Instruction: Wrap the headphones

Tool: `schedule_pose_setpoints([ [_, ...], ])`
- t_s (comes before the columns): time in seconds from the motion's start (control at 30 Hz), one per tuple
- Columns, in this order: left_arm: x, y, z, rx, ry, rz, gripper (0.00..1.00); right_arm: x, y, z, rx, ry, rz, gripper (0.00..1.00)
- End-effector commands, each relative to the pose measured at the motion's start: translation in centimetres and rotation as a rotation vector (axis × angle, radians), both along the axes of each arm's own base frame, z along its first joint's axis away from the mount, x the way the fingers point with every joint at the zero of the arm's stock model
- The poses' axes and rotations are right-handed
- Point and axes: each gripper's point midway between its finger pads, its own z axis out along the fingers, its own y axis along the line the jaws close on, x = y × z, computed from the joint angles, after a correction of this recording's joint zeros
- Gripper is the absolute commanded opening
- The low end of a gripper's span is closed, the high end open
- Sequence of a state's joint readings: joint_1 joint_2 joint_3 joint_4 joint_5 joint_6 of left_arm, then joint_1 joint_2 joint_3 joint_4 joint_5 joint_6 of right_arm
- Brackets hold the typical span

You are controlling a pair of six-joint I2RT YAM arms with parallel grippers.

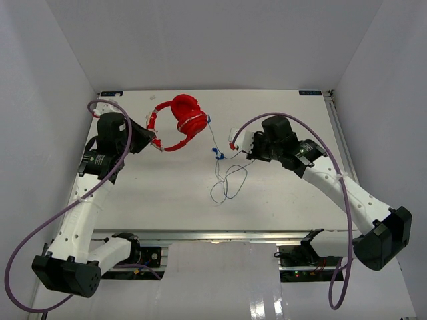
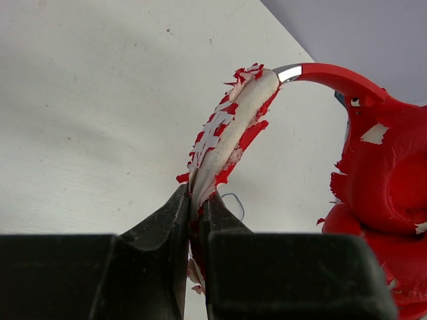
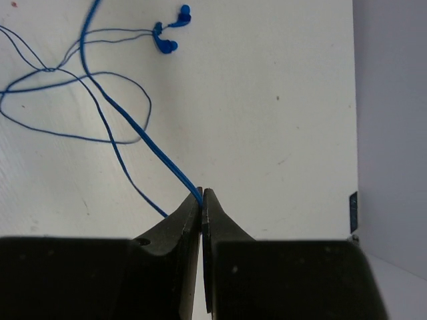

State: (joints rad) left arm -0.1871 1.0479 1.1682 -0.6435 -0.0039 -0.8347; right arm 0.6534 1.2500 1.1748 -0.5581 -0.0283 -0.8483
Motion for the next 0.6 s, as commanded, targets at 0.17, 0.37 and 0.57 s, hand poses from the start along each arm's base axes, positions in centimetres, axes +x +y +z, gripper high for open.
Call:
schedule_pose_setpoints([
  [0.17,-0.1,-1.7,-1.1,0.051,-0.047,-0.161,0.00,-2.9,3.2,9.3,-0.126,-0.327,0.269,0.08],
  [0.37,-0.1,-3.8,-2.8,0.042,-0.008,-0.290,0.00,-5.3,9.1,12.4,-0.135,-0.473,0.396,0.08],
  [0.57,-1.2,-4.1,-4.0,0.118,-0.009,-0.392,0.00,-4.0,13.2,14.4,-0.141,-0.535,0.379,0.08],
])
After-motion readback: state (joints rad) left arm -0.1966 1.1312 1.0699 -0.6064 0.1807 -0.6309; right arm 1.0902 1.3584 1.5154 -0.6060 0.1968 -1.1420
